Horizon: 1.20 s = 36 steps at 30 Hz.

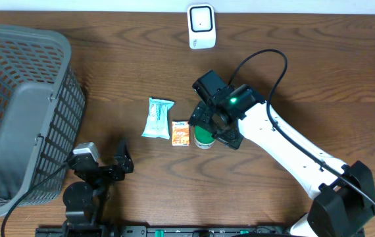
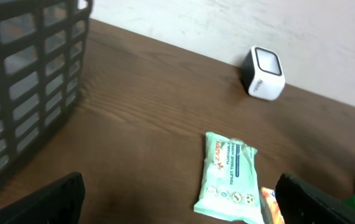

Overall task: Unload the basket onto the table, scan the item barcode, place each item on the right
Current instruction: 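Move the right gripper over the green-capped bottle, then lower the right gripper and grasp the green-capped bottle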

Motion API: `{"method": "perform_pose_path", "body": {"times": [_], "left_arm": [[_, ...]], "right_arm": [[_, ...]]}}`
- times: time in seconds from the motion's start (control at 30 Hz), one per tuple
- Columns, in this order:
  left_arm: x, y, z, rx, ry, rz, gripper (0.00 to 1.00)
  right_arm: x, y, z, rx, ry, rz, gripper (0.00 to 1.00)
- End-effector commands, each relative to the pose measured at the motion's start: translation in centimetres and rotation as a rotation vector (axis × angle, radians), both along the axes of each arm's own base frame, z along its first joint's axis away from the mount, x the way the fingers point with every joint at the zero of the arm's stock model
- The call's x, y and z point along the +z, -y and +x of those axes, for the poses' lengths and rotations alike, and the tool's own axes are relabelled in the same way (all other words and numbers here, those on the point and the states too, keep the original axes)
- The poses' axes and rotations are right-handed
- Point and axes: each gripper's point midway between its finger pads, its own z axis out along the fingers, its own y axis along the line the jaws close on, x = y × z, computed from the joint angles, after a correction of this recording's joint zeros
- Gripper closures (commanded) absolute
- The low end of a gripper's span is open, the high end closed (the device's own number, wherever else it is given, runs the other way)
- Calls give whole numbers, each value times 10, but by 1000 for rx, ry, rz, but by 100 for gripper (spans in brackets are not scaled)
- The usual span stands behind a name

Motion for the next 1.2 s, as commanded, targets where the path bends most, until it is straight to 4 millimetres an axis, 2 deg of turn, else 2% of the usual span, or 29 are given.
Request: {"method": "perform_pose_path", "body": {"times": [0.0,0.1,0.27,0.47,0.73,0.87,1.0,1.17], "left_arm": [[-10,7,-1,-60,-13,73,2],[-14,-6,0,11,-31,95,2],[-8,-26,1,121,-11,124,2],[-8,-26,2,124,-7,131,2],[-23,-28,3,129,-64,136,2],[-33,-28,3,126,-113,139,2],[-43,-28,2,123,-160,142,2],[-51,-28,2,121,-194,144,2]], "right_arm": [[10,-7,4,-30,20,43,1],[11,-10,7,-34,33,54,1],[11,-4,15,-47,75,15,1],[12,-4,18,-54,101,1,1],[12,-3,20,-68,111,-4,1],[8,-4,0,-189,-10,36,1],[7,-1,-7,-286,-57,35,1],[2,-9,4,-333,-43,64,1]]}}
